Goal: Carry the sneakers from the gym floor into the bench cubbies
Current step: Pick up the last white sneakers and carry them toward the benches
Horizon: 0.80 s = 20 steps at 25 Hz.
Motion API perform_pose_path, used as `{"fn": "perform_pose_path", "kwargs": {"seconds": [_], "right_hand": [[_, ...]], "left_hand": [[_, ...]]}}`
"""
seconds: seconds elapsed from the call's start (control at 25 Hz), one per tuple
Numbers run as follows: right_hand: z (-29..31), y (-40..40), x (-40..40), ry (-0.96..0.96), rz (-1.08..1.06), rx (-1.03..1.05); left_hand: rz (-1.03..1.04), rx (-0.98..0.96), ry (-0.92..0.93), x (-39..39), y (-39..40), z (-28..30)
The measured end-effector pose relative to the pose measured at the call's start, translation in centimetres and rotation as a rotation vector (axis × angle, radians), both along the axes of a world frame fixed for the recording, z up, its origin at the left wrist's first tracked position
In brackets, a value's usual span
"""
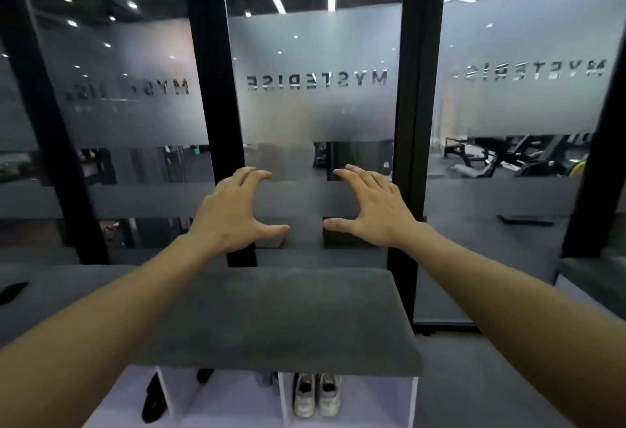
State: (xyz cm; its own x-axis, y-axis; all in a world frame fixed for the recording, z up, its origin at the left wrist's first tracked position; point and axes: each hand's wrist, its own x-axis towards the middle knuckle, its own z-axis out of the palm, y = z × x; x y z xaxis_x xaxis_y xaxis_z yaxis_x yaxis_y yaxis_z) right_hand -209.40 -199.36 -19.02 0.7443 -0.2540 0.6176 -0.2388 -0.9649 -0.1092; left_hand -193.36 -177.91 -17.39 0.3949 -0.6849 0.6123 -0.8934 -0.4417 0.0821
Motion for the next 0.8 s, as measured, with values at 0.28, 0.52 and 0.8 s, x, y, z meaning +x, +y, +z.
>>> {"fn": "perform_pose_path", "kwargs": {"seconds": [0.28, 0.52, 0.8], "right_hand": [[17.1, 5.5, -4.3, -0.028, 0.03, -0.074], [19.1, 12.1, -5.2, 0.012, 0.219, -0.135], [19.6, 27.4, -1.2, 0.065, 0.574, -0.1]], "left_hand": [[0.106, 0.009, -0.068, -5.3, 7.7, 17.9], [0.258, 0.04, -0.065, -9.6, 17.5, 20.1], [0.576, 0.049, -0.059, -13.8, 34.2, 20.1]]}}
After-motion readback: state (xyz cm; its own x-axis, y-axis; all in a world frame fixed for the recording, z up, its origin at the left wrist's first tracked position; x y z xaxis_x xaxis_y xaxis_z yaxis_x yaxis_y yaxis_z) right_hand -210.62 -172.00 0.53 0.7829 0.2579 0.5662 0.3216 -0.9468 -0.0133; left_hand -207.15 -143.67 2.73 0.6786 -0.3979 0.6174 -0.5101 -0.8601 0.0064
